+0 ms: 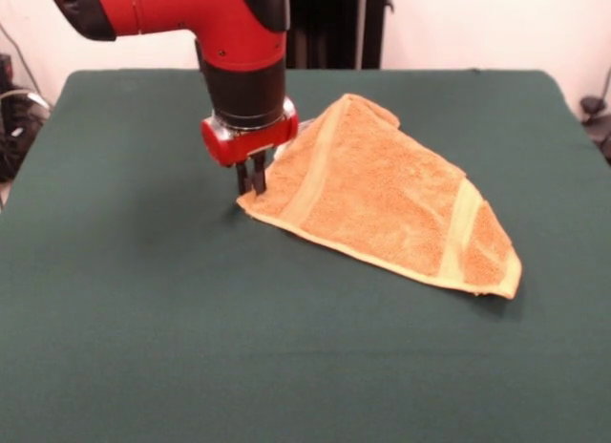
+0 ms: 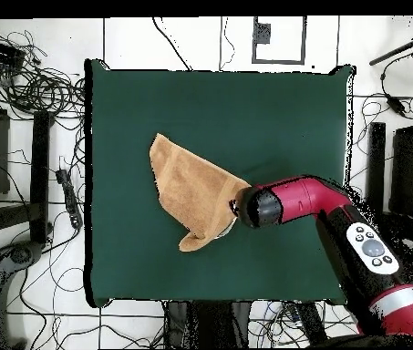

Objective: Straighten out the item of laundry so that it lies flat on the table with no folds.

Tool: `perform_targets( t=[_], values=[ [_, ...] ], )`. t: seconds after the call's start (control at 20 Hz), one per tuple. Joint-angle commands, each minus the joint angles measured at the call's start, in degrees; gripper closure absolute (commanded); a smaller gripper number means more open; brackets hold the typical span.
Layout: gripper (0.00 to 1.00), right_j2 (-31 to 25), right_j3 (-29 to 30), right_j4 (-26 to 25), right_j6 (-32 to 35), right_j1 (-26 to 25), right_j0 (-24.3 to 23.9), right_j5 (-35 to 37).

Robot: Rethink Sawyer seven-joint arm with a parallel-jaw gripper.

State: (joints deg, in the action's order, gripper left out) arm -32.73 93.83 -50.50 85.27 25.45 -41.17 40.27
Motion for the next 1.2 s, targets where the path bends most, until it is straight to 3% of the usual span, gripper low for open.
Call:
perform_targets(
  t=[0.05,0.8,1.0,1.2],
  values=[
    [1.00,-4.80,-10.57,-0.73,-18.69,4.10,0.30,5.76],
    [1.00,-9.73,-6.37,2.97,-18.79,11.15,-5.87,5.18],
    [1.00,-12.95,-9.30,1.03,-24.68,8.71,-8.40,3.28],
    [1.00,-16.97,-15.69,-0.71,-33.83,2.44,-10.68,2.37]
  ],
)
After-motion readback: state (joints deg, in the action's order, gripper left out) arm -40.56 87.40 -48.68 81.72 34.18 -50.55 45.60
